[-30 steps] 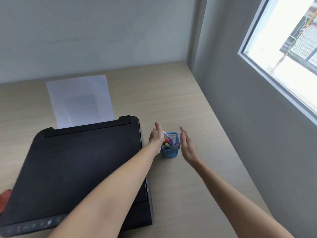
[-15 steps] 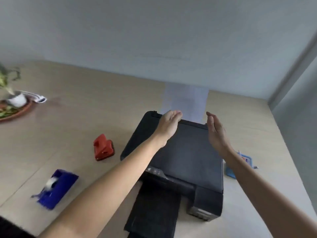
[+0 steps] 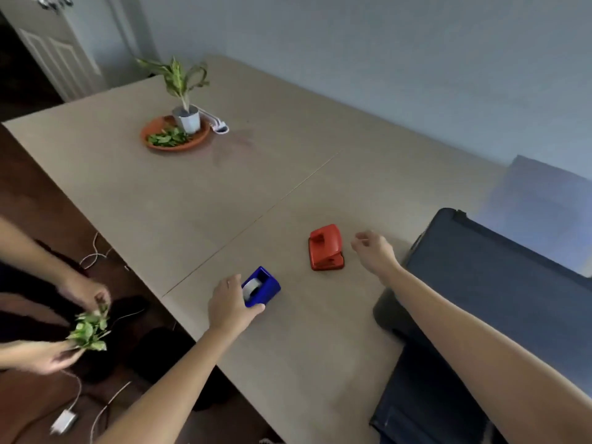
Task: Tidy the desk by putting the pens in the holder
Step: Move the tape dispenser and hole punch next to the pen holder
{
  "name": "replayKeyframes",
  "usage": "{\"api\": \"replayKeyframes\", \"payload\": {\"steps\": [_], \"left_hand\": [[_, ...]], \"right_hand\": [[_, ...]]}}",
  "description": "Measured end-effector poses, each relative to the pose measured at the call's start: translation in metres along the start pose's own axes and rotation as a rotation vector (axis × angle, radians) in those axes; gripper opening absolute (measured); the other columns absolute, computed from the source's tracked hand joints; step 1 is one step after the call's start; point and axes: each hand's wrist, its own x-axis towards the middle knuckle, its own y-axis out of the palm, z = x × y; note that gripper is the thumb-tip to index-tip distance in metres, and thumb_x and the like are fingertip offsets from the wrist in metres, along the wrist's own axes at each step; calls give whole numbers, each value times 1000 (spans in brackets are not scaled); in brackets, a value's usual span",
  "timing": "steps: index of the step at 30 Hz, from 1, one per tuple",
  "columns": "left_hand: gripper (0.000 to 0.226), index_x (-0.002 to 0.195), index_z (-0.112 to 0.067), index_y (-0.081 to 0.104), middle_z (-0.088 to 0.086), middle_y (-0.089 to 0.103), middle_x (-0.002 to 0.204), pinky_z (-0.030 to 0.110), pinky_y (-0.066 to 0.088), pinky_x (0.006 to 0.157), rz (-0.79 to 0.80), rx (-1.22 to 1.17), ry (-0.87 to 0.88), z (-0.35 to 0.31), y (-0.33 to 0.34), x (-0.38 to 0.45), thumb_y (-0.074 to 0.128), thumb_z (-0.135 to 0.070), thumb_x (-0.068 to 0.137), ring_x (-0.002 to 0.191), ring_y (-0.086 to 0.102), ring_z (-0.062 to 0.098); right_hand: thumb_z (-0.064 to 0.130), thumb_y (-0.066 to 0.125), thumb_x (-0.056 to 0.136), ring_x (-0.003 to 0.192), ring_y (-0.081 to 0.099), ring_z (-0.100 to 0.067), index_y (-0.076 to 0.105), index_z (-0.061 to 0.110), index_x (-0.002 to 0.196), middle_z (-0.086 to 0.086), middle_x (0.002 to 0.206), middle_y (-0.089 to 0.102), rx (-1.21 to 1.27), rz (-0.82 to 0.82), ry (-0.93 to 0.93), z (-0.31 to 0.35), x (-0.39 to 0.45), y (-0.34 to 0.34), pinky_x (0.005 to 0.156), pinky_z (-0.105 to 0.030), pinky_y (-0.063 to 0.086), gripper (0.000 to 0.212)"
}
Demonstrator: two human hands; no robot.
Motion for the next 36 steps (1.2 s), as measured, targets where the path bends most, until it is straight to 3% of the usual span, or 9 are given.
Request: {"api": "replayKeyframes", "payload": {"steps": [2, 4, 7, 12, 18, 23, 28, 32, 36], "left_hand": [[68, 123, -17, 49, 1, 59, 118, 35, 52, 79, 66, 29, -21, 19, 5, 10, 77, -40, 65, 105, 60, 23], [52, 108, -19, 52, -2, 63, 106, 33, 52, 70, 56, 62, 0, 26, 11, 20, 75, -40, 67, 91, 63, 21], [42, 102, -17, 52, -3, 64, 101, 28, 44, 60, 47, 136, 20, 25, 16, 34, 73, -38, 72, 84, 64, 21], [41, 104, -16, 54, -3, 65, 100, 26, 41, 59, 57, 213, 75, 23, 18, 47, 71, -38, 74, 83, 66, 21], [41, 87, -20, 57, -5, 67, 78, 25, 42, 54, 86, 43, 7, 31, 3, 50, 75, -46, 60, 72, 65, 20], [32, 74, -26, 61, -5, 69, 68, 27, 45, 58, 146, -219, 36, -4, -21, 32, 77, -46, 55, 67, 65, 16], [38, 66, -20, 57, -3, 60, 59, 27, 39, 55, 124, -350, 252, -99, -55, -8, 75, -49, 50, 59, 56, 19], [35, 60, -25, 53, -7, 60, 62, 30, 44, 58, 159, -442, 417, -183, -59, -57, 85, -39, 54, 63, 59, 18], [34, 63, -22, 56, -5, 64, 66, 32, 48, 61, 249, -440, 567, -260, -24, -120, 88, -35, 58, 67, 63, 20]], "right_hand": [[30, 53, 88, 100, 55, -26, 53, 8, 126, -13, 125, 59, 21, -5, 130, 1, 14, 29, 79, -29, 43, 44], [30, 53, 88, 108, 56, -33, 52, -1, 123, -20, 124, 58, 41, -38, 225, 0, 28, 50, 85, -38, 47, 47], [29, 55, 86, 89, 61, -34, 59, -5, 110, -23, 97, 62, 92, -31, 257, -5, 48, 75, 79, -42, 50, 41], [21, 63, 81, 75, 69, -31, 60, 3, 110, -10, 79, 63, 220, -57, 356, -27, 84, 96, 81, -48, 58, 34], [9, 65, 80, 61, 67, -23, 63, 6, 91, -11, 83, 64, 296, -50, 274, -3, 68, 84, 75, -47, 60, 11], [4, 64, 80, 81, 70, -37, 59, 5, 79, -22, 91, 63, 424, -46, 135, 26, 39, 14, 73, -48, 60, 5], [3, 60, 86, 70, 67, -31, 57, 5, 81, -21, 83, 63, 506, -111, -25, 33, -19, -99, 60, -35, 61, 6], [4, 61, 87, 71, 69, -33, 55, 4, 88, -22, 82, 66, 569, -184, -96, 4, -80, -191, 65, -35, 62, 6], [5, 61, 87, 69, 68, -31, 52, 8, 80, -21, 78, 67, 581, -300, -114, -53, -144, -279, 73, -41, 61, 12]]}}
